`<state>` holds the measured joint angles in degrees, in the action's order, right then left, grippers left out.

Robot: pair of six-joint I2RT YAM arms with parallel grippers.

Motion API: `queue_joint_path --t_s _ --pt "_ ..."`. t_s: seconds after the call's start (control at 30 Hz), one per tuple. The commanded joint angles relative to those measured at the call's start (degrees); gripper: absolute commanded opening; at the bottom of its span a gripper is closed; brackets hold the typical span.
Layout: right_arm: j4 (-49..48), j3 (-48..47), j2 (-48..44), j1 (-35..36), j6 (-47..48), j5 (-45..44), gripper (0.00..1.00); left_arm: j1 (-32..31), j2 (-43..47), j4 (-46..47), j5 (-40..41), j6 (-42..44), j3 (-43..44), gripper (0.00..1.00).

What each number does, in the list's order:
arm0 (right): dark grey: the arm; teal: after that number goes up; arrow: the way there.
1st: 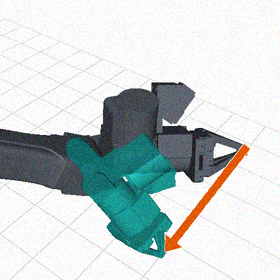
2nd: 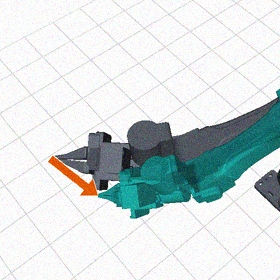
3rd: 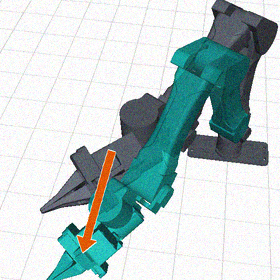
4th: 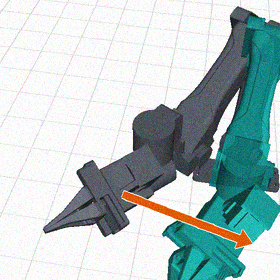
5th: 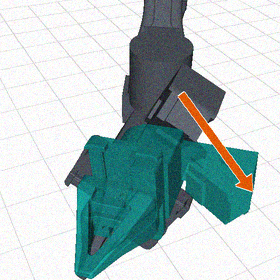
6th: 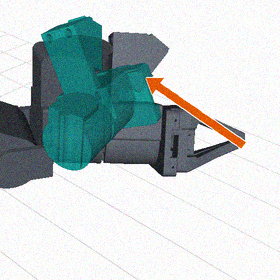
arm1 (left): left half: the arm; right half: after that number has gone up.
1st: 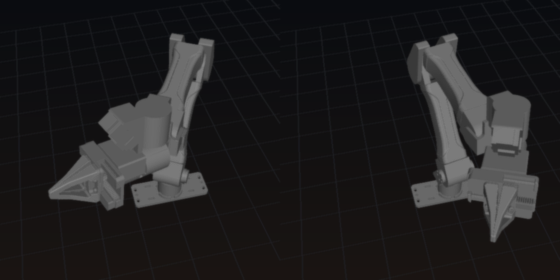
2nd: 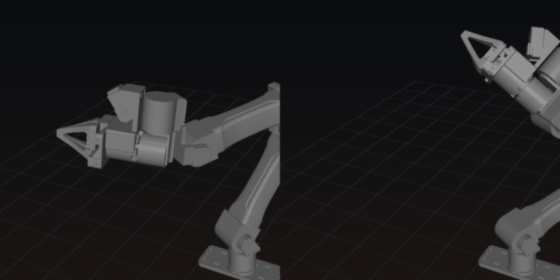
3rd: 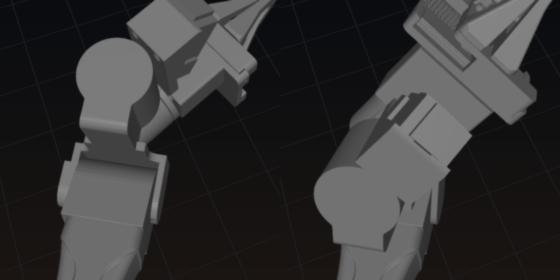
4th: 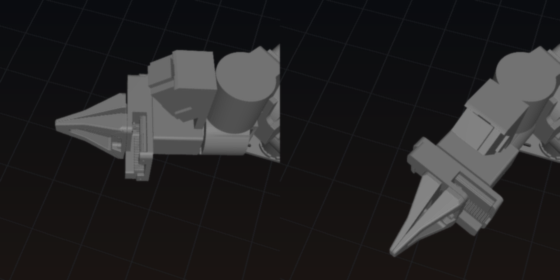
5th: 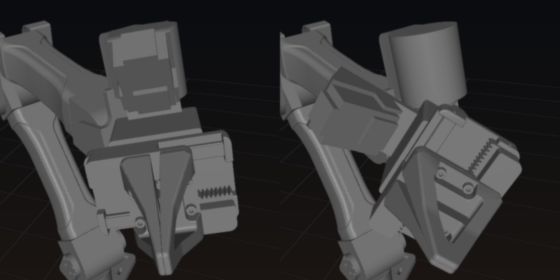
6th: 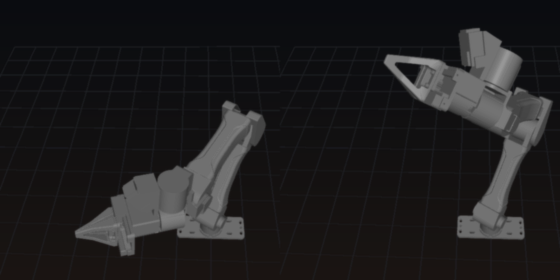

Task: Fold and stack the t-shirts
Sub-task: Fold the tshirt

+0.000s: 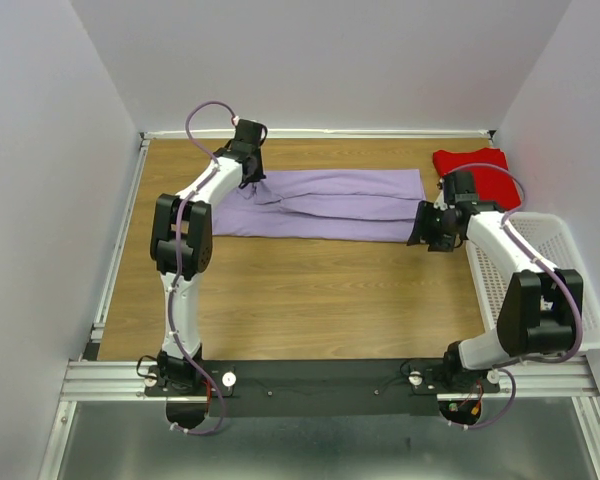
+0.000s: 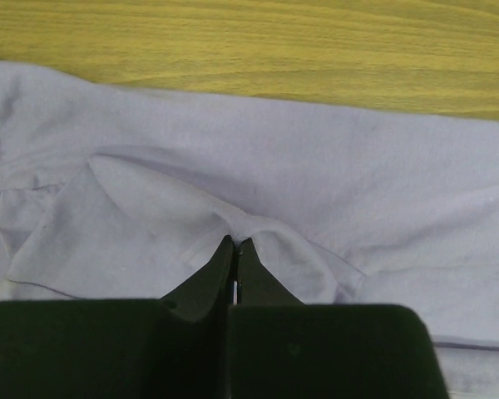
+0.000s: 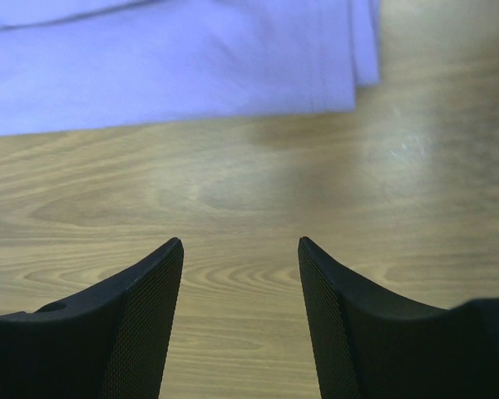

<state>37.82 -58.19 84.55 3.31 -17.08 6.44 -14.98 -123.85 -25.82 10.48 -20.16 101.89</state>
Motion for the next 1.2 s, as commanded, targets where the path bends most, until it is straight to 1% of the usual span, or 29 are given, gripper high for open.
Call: queue_joint_path --t_s 0.0,0.03,0.07,0.17,0.2,0.27,0.3,0.33,0.37,0.4,0.53,0.57,0.6,0.63,0.8,0.83,0.9,0.93,0.97,1.17 --pt "-4.77 -2.54 1.4 1.69 -0.32 4.02 0.63 0.74 0.01 1.56 2.79 -1.63 1.12 0.06" --pt "-5.21 -2.89 1.75 2.13 -0.5 4.37 0.63 0.83 0.19 1.57 3.05 -1.98 1.12 0.09" --pt "-5.56 -3.67 2.19 2.66 -0.76 4.55 0.62 0.92 0.45 1.48 3.58 -2.33 1.12 0.09" --pt "-7.15 -4.99 4.29 4.94 -1.29 4.46 0.61 1.62 2.47 2.53 4.63 -3.39 0.16 0.28" --pt "-7.5 -5.87 4.74 5.47 -1.37 4.29 0.61 1.88 3.08 2.79 4.81 -3.65 -0.37 0.4" --pt "-8.73 -6.75 6.66 6.97 -1.64 5.07 0.58 2.59 5.28 2.97 4.73 -4.18 -0.81 0.48" --pt "-8.99 -7.37 7.37 7.49 -1.73 5.6 0.57 2.68 6.16 3.23 4.72 -4.18 -1.25 0.55" --pt "-9.26 -8.5 8.16 8.46 -1.73 6.04 0.54 2.85 8.34 3.5 4.64 -4.27 -2.47 0.58" --pt "-9.43 -9.04 9.56 9.08 -1.9 6.57 0.54 3.12 9.58 3.67 4.64 -4.36 -3.26 0.59" --pt "-9.87 -9.48 10.27 9.69 -1.99 6.74 0.52 3.29 10.9 3.85 4.55 -4.45 -4.23 0.6" --pt "-12.68 -11.32 13.44 12.94 -3.39 7.8 0.47 4.52 19.6 7.36 2.28 -5.41 -15.64 0.59" --pt "-13.21 -11.76 14.23 13.38 -3.66 8.41 0.46 5.31 20.66 7.98 1.83 -5.59 -19.84 0.56" --pt "-13.65 -12.11 14.76 13.91 -3.83 8.59 0.46 5.75 21.54 8.59 1.56 -5.76 -19.88 0.56" --pt "-14.7 -12.9 16.15 14.87 -4.01 8.85 0.45 6.19 22.94 9.64 1.13 -5.94 -23.71 0.52" --pt "-16.46 -15.28 19.94 16.81 -4.71 9.65 0.45 10.76 24.27 12.72 -0.9 -6.12 -33.48 0.42" --pt "-17.08 -15.54 20.82 17.08 -4.98 9.73 0.45 12.59 24.27 14.12 -1.16 -6.12 -34.55 0.42" --pt "-17.95 -16.16 21.96 17.25 -5.33 10.26 0.45 14.53 23.4 15.27 -1.6 -5.5 -36.22 0.42" --pt "-18.13 -16.42 23.19 17.26 -5.42 10.44 0.45 14.46 22.87 15.97 -1.86 -5.24 -36.41 0.42" --pt "-18.14 -16.77 23.64 17.34 -5.42 11.05 0.45 16.2 22.43 15.98 -2.04 -4.98 -36.49 0.42" --pt "-18.58 -18.71 26.19 17.78 -5.16 11.75 0.44 18.06 20.32 15.63 -1.6 -5.24 -37.46 0.41"
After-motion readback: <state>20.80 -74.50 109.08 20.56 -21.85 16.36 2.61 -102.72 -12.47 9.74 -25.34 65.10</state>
